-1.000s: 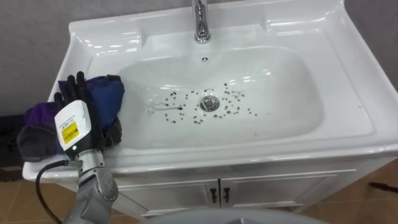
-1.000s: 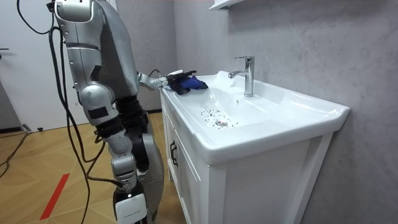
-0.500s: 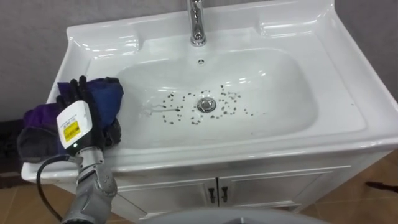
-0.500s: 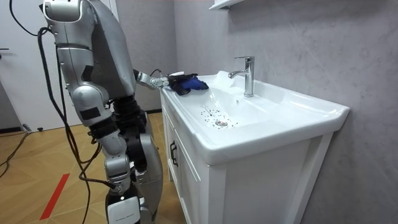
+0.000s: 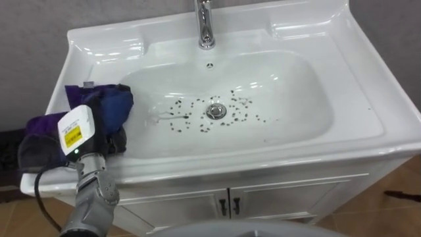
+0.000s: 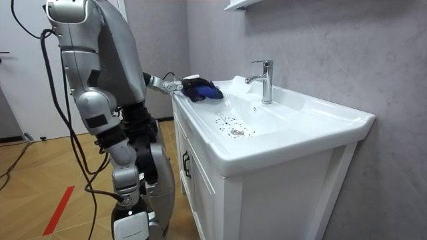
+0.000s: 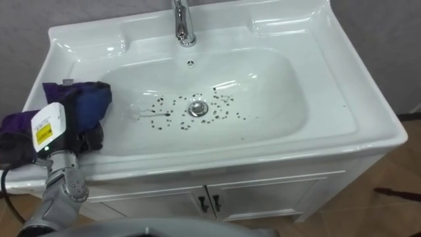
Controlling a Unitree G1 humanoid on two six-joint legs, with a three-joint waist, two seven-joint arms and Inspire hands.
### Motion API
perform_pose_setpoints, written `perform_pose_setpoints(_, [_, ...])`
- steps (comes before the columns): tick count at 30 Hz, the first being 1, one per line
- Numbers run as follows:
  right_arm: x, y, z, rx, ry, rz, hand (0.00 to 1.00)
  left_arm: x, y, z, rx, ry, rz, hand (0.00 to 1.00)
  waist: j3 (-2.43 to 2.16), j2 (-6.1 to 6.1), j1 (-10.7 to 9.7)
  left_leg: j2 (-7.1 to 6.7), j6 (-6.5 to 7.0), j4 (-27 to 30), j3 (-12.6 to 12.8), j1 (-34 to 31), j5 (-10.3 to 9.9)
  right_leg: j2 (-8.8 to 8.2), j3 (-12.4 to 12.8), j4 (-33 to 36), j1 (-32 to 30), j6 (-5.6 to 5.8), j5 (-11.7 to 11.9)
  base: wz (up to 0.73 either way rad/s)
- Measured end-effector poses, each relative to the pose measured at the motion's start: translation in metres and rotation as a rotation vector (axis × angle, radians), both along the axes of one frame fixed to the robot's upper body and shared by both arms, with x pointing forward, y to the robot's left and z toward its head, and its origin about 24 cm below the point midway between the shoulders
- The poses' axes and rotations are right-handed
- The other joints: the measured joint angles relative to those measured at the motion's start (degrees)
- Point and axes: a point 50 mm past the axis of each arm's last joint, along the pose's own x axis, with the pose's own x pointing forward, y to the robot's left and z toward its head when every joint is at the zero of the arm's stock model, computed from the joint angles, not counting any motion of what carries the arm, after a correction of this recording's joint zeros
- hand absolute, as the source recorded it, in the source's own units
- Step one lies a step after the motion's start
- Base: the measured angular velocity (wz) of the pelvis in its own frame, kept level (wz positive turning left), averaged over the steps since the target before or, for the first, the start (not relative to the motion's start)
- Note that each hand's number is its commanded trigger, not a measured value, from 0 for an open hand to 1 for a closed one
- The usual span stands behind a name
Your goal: Wipe basin
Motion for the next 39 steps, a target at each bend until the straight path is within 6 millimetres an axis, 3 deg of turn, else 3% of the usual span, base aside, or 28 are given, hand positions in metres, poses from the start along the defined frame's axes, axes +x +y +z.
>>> perform_pose_setpoints(27, [0.001,-0.001,0.001,-0.041,-0.008,-0.046,0.0,0.008,0.009,0.006,0.009,-0.042,0.042,1.0,-0.06,-0.11,-0.1,0.02,0.0,-0.11,0.25,0.72,0.0,0.04,0.42,0.04,0.45,-0.03,0.03,0.0])
perform_pose_setpoints(39, [0.02,0.0,0.0,-0.043,-0.098,-0.002,0.0,0.016,0.008,0.008,-0.051,-0.048,0.065,1.0,0.04,0.07,0.0,0.02,0.0,0.0,-0.13,0.04,-0.01,0.02,-0.04,-0.04,0.17,0.01,0.07,0.02])
